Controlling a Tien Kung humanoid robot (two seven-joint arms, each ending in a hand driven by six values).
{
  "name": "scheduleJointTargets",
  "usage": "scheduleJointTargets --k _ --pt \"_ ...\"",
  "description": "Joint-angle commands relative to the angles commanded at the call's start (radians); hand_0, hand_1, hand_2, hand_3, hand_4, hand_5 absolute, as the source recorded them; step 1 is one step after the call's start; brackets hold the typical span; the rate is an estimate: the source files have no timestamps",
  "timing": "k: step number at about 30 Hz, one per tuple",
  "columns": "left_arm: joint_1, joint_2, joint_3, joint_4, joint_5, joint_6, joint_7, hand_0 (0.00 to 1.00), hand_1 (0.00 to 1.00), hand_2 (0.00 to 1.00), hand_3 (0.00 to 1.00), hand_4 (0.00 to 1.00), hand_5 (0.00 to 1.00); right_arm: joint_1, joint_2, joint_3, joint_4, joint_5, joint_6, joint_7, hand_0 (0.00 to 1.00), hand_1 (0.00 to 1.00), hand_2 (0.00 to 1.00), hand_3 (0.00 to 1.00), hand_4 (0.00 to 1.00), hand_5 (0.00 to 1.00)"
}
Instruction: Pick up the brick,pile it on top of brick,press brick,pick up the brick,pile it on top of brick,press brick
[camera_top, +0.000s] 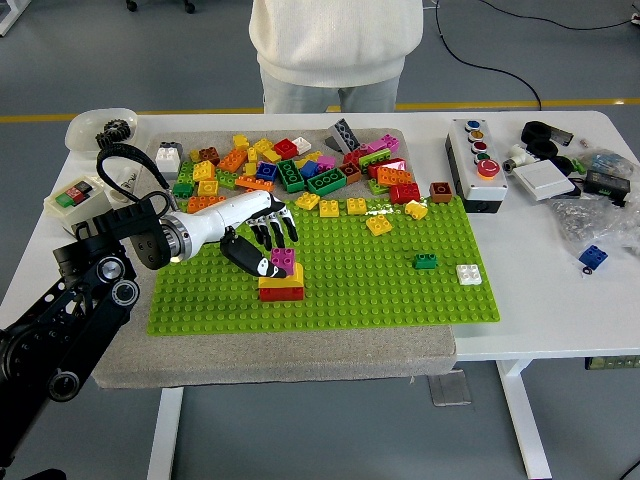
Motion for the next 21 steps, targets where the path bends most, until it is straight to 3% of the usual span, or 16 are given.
scheduleJointTargets --k 21 --pt "-0.011 -0.006 0.004 0.04 0.013 0.007 -0.015 0.472 0.424 0.437 0.512 0.889 0.002 0.001 0.001 0.001 0.0 0.0 0.0 0.0 0.74 0.646 0.714 0.59 0.802 0.372"
